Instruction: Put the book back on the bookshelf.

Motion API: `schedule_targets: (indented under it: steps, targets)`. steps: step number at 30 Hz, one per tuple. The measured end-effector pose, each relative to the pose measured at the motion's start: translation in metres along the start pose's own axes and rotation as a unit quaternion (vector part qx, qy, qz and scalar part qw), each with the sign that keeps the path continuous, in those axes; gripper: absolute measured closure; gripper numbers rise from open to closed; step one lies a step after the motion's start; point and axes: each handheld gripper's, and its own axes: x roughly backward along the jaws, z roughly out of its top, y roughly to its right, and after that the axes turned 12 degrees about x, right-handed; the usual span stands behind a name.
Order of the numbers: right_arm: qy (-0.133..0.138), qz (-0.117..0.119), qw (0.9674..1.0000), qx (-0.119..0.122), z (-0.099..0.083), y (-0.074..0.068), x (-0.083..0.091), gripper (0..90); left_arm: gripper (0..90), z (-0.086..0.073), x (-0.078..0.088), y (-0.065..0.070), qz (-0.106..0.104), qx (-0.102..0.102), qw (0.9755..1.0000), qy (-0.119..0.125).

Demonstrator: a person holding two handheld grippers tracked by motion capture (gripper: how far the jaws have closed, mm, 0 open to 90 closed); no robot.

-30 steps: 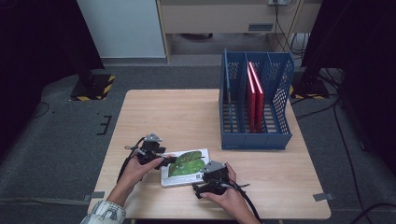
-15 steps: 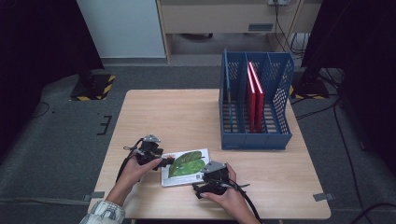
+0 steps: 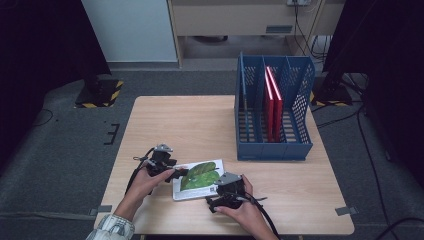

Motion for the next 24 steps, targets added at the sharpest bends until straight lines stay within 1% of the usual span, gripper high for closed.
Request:
schedule_targets:
  steps: [8,10,11,12,13,14,17,18,20,23,24]
  targets:
    - [-0.001,-0.001,1.0,0.0,0.0,0.0,0.0,0.8,22.6,0.002,0.002,0.003,0.001,0.001,1.0,0.005]
    - [0.001,-0.007,1.0,0.001,0.001,-0.001,0.0,1.0,22.2,0.004,0.003,0.005,0.001,0.002,1.0,0.008]
    - [-0.002,-0.006,1.0,0.003,0.001,-0.001,0.001,1.5,21.8,0.004,0.004,0.006,0.001,0.001,1.0,0.01]
    - [0.002,-0.01,0.9999,0.007,0.001,-0.001,0.001,3.1,21.6,0.005,0.005,0.007,0.003,-0.001,1.0,0.009]
    - [0.004,-0.014,0.9999,0.008,0.002,-0.001,0.001,3.5,21.5,0.006,0.005,0.008,0.002,0.001,0.9999,0.011]
    - [0.005,-0.012,0.9999,0.009,0.003,-0.002,0.002,3.2,21.4,0.006,0.006,0.008,0.0,0.001,0.9999,0.014]
    - [0.008,-0.013,0.9997,0.018,0.005,-0.003,0.003,3.0,23.8,0.008,0.007,0.011,-0.02,0.005,0.9996,0.016]
    - [0.011,-0.016,0.9996,0.02,0.005,-0.004,0.004,3.1,23.3,0.008,0.006,0.013,-0.019,0.004,0.9997,0.016]
    - [0.013,-0.017,0.9995,0.025,0.007,-0.005,0.005,3.0,23.3,0.009,0.005,0.015,-0.011,-0.007,0.9998,0.012]
    - [0.014,-0.016,0.9994,0.026,0.007,-0.005,0.005,3.4,22.6,0.009,0.006,0.012,0.005,-0.012,0.9998,0.013]
    - [0.014,-0.016,0.9994,0.026,0.007,-0.004,0.005,3.5,22.3,0.008,0.006,0.012,0.008,-0.009,0.9999,0.012]
